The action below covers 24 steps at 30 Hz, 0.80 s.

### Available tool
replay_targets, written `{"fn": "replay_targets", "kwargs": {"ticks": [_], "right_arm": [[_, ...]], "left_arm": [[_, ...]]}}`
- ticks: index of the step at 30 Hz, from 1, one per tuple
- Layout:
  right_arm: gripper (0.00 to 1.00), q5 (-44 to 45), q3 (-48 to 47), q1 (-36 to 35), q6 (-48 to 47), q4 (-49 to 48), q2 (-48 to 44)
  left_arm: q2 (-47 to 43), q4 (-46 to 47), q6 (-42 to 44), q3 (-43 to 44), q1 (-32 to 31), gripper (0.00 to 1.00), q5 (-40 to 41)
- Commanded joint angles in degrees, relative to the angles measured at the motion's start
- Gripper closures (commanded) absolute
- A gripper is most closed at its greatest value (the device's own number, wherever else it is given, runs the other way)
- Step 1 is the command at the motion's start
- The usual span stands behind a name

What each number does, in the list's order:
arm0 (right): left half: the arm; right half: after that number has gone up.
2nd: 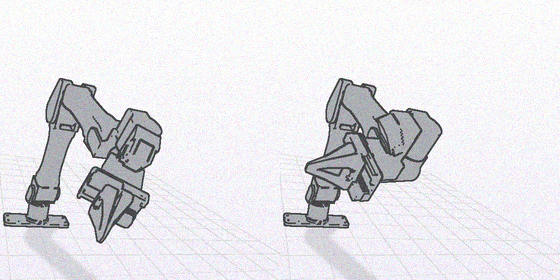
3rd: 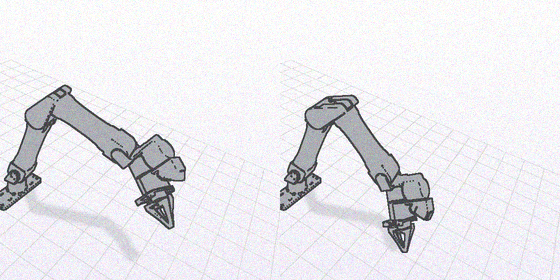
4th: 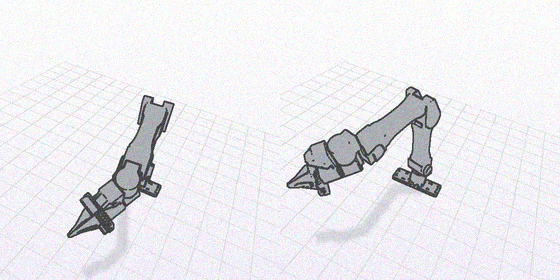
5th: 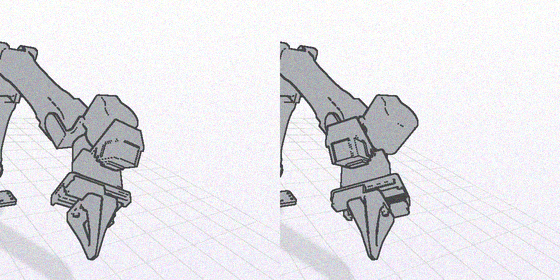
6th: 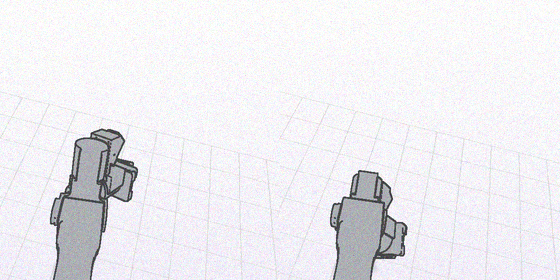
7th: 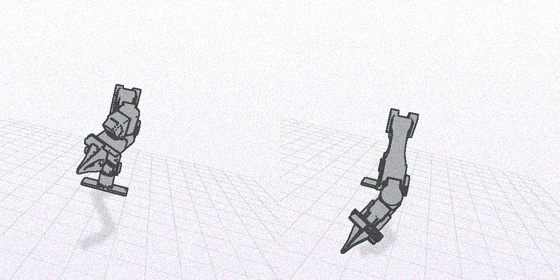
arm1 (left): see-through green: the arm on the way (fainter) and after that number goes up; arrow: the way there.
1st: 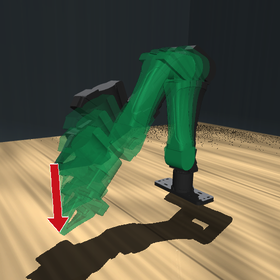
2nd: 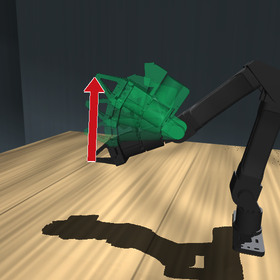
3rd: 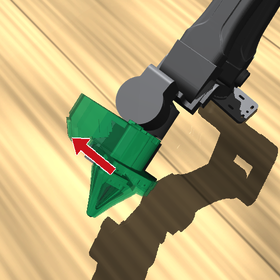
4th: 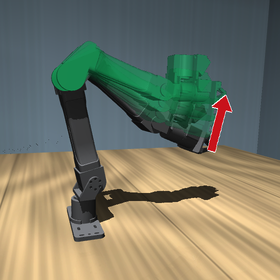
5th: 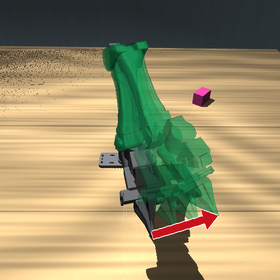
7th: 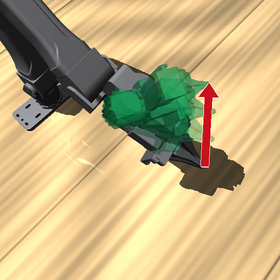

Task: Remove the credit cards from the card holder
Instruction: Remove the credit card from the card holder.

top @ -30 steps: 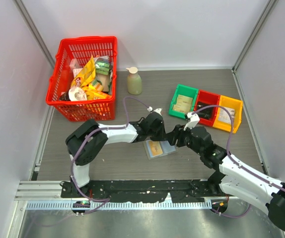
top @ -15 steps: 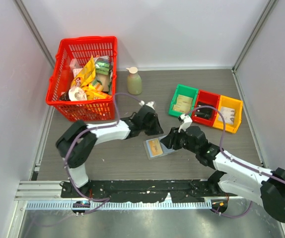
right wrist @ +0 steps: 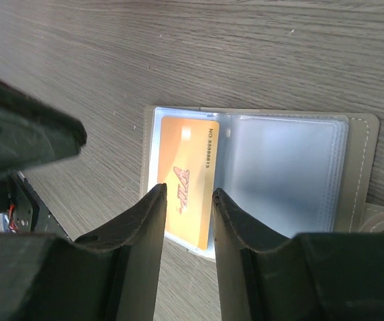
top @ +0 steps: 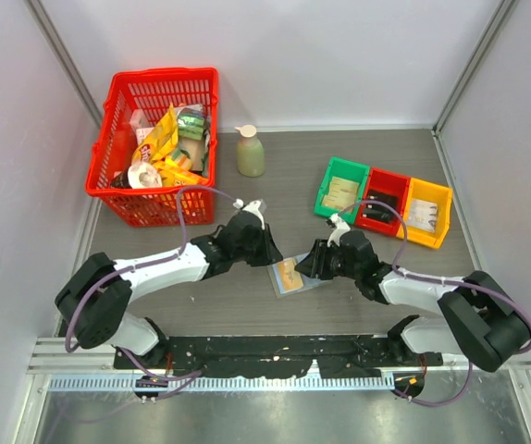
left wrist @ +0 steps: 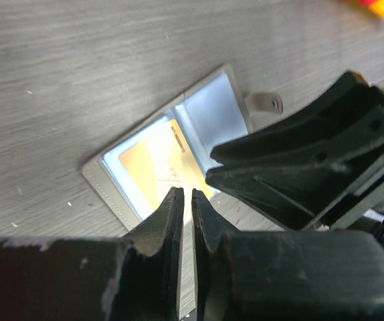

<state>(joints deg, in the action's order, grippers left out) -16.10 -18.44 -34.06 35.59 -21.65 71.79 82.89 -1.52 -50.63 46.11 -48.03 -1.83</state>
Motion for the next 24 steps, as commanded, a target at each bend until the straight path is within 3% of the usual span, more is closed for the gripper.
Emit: {"fn": "replay_targets", "kwargs": {"ticks": [1, 7, 24], "right_arm": [[0.62, -4.5, 1.3, 1.6, 3.1, -8.5, 2.7], [0.62, -5.4, 2.2, 2.4, 4.0, -10.9, 6.2], [0.72, -11.2, 3.1, 2.9, 6.0, -17.6, 9.9]], "left_arm": [[1.8, 0.5, 1.3, 0.9, -2.5, 0.88, -2.7], [6.6, 0.1, 1.1, 1.8, -4.4, 0.88, -2.6], [10.4, -6.1, 1.4, -1.4, -5.3, 1.0, 1.4]]}}
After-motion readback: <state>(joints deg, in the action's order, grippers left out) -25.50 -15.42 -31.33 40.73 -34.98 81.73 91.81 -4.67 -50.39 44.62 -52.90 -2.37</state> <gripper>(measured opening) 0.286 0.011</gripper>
